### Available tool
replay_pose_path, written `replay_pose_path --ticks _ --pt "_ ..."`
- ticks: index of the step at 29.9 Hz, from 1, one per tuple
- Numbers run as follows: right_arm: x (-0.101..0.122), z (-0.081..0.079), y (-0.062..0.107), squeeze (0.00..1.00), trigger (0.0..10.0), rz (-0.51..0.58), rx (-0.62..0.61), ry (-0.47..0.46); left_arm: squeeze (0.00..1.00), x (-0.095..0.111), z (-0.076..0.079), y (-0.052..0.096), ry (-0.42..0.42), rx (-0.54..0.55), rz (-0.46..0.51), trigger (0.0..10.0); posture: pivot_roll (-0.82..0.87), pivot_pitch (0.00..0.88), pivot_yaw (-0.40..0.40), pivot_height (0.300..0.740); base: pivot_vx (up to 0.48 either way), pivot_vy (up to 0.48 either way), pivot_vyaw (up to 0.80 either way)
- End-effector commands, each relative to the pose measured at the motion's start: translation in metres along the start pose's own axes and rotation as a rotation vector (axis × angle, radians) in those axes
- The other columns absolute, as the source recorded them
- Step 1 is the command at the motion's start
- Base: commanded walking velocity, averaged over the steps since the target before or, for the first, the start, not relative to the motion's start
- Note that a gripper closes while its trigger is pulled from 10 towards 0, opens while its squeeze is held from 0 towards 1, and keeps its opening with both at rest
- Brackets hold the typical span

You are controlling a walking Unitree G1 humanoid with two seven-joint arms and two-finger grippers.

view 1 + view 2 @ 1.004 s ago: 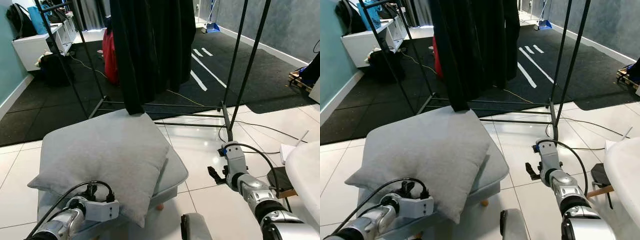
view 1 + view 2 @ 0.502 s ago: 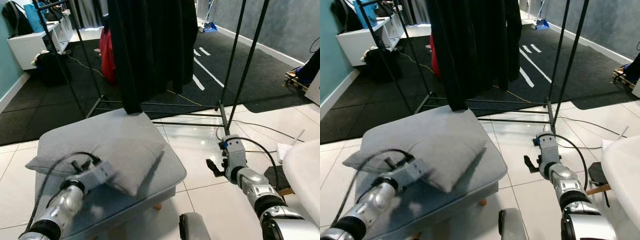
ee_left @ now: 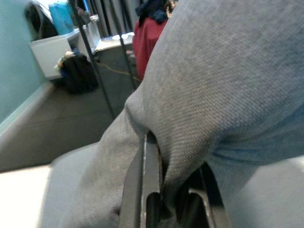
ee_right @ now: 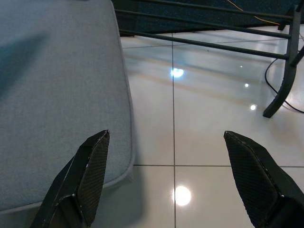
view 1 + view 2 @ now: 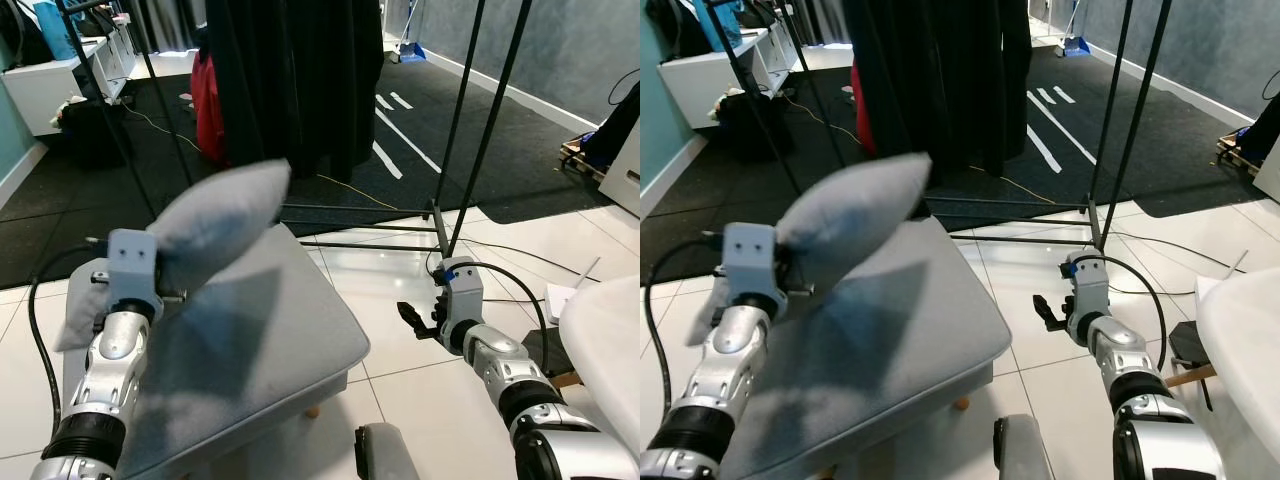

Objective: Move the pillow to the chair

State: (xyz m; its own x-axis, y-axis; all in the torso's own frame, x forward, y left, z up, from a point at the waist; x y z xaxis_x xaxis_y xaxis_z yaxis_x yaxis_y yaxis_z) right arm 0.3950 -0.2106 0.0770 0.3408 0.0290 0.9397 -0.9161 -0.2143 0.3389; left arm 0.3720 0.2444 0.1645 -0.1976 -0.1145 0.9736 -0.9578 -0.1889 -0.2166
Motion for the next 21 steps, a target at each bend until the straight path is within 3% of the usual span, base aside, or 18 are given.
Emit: replay_pose_path --ticks 1,2,4,8,11,12,14,15,16,17,18,21 --pt "0.01 -0.004 -0.002 0.0 10.0 0.036 0.016 -0.005 0.0 0.017 -0.005 0.003 0.166 0.015 0.061 0.0 -0.23 0.015 0.014 0.435 0.0 0.0 0.0" --pt "0.01 -0.004 -0.002 0.0 10.0 0.036 0.016 -0.005 0.0 0.017 -0.005 0.003 0.166 0.015 0.061 0.0 -0.23 0.015 0.014 0.435 0.0 0.0 0.0" --pt "0.012 -0.007 -0.003 0.0 10.0 0.041 0.03 -0.007 0.0 0.024 -0.001 0.009 0.33 -0.018 0.077 0.0 -0.22 0.01 0.011 0.445 0.0 0.0 0.0" --pt "0.012 -0.008 -0.004 0.0 10.0 0.042 0.036 -0.008 0.0 0.027 0.006 0.013 0.376 -0.067 0.078 0.0 -0.22 0.011 0.01 0.45 0.0 0.0 0.0" --pt "0.012 -0.01 -0.004 0.0 10.0 0.042 0.044 -0.009 0.0 0.031 0.022 0.02 0.424 -0.17 0.073 0.0 -0.22 0.012 0.01 0.46 0.0 0.0 0.0" --pt "0.012 -0.011 -0.005 0.0 10.0 0.042 0.047 -0.009 0.0 0.034 0.03 0.023 0.451 -0.218 0.072 3.0 -0.22 0.012 0.01 0.465 0.0 0.0 0.0" --pt "0.012 -0.011 -0.005 0.0 10.0 0.042 0.047 -0.009 0.0 0.034 0.03 0.023 0.451 -0.218 0.072 3.0 -0.22 0.012 0.01 0.465 0.0 0.0 0.0" --pt "0.012 -0.012 -0.005 0.0 10.0 0.041 0.049 -0.01 0.0 0.037 0.036 0.025 0.477 -0.25 0.074 7.1 -0.22 0.012 0.01 0.47 0.0 0.0 0.0" --pt "0.011 -0.013 -0.005 0.0 10.0 0.04 0.052 -0.011 0.0 0.039 0.04 0.027 0.506 -0.268 0.076 7.8 -0.22 0.012 0.009 0.474 0.0 0.0 0.0" --pt "0.011 -0.013 -0.005 0.0 10.0 0.04 0.052 -0.011 0.0 0.039 0.04 0.027 0.506 -0.268 0.076 7.8 -0.22 0.012 0.009 0.474 0.0 0.0 0.0" --pt "0.011 -0.013 -0.005 0.0 10.0 0.039 0.054 -0.012 0.0 0.041 0.041 0.027 0.533 -0.274 0.078 10.0 -0.22 0.013 0.008 0.479 0.0 0.0 0.0" --pt "0.011 -0.014 -0.005 0.0 10.0 0.039 0.057 -0.012 0.0 0.044 0.042 0.027 0.581 -0.278 0.079 10.0 -0.22 0.014 0.01 0.489 0.0 0.0 0.0"
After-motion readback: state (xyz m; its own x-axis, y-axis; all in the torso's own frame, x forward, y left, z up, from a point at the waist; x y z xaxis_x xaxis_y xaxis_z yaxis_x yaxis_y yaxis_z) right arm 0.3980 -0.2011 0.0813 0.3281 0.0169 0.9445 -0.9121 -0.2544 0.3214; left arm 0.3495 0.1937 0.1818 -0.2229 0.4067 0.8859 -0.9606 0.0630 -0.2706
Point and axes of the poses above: a point about 5 cm out from each wrist's last joint towards the gripper, its own y axis pointing back from the gripper into the wrist, its own x axis along the axis of the wrist's last joint, z = x × y, the point moved 4 cm from there along -y, pointing out of the wrist towards the gripper, and after that the axes turned 2 degrees about -y, right-handed, at the moved point
